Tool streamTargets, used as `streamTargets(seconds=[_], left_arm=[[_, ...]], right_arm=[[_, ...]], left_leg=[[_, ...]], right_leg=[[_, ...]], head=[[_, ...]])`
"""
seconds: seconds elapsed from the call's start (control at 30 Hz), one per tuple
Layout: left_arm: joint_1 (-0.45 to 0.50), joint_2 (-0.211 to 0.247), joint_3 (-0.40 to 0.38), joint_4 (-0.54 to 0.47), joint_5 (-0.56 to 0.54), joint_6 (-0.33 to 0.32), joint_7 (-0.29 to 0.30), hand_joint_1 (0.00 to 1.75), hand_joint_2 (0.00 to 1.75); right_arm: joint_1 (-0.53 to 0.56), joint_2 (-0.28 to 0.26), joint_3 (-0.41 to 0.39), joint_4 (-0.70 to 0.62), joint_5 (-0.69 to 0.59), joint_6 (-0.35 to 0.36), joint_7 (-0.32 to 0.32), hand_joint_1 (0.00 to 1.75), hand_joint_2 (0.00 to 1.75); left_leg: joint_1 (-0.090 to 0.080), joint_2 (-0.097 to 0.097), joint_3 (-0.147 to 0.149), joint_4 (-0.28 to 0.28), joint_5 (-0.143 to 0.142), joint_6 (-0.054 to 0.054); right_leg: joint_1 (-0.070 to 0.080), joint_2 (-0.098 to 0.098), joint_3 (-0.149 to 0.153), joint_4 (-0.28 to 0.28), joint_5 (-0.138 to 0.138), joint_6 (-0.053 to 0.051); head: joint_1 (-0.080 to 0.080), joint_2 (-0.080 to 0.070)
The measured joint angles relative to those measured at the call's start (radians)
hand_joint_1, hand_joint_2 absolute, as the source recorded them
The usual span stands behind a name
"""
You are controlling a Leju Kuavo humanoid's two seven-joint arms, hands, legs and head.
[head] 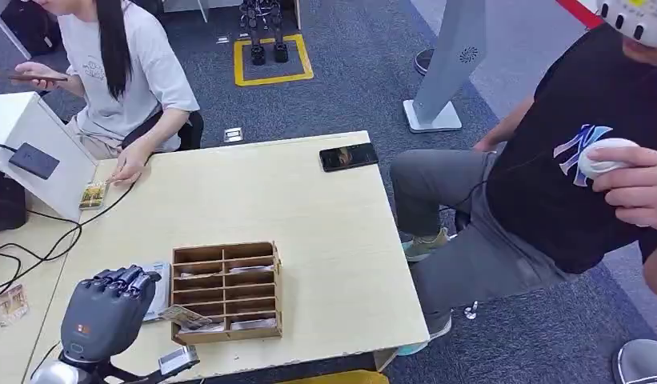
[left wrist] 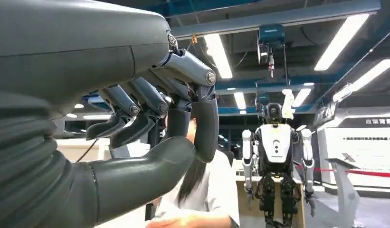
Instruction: Pass the card to the sensor for recognition and then transmit it.
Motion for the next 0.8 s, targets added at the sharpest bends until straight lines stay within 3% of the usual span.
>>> streamTargets(seconds=[0.43,0.47,0.5,0.8], left_arm=[[0.001,0.000,0.012,-0.007,0.000,0.000,0.000,1.75,1.75],[0.001,0.000,0.012,-0.007,0.000,0.000,0.000,0.94,1.75],[0.001,0.000,0.012,-0.007,0.000,0.000,0.000,0.00,1.75],[0.024,0.018,0.029,-0.022,0.053,-0.013,-0.011,0.00,1.75]], right_arm=[[0.000,0.002,0.000,0.000,0.000,-0.001,0.000,0.00,1.75],[0.000,0.002,0.000,0.000,0.000,-0.001,0.000,0.00,1.75],[0.000,0.002,0.000,0.000,0.000,-0.001,0.000,0.00,1.75],[0.000,0.002,0.000,0.000,-0.006,-0.003,0.000,0.00,1.75]], left_leg=[[0.000,0.000,0.000,0.000,0.000,0.000],[0.000,0.000,0.000,0.000,0.000,0.000],[0.000,0.000,0.000,0.000,0.000,0.000],[0.000,0.000,0.000,0.000,0.000,0.000]], right_leg=[[0.000,0.000,0.000,0.000,0.000,0.000],[0.000,0.000,0.000,0.000,0.000,0.000],[0.000,0.000,0.000,0.000,0.000,0.000],[0.000,0.000,0.000,0.000,0.000,0.000]], head=[[0.000,0.000],[0.000,0.000],[0.000,0.000],[0.000,0.000]])
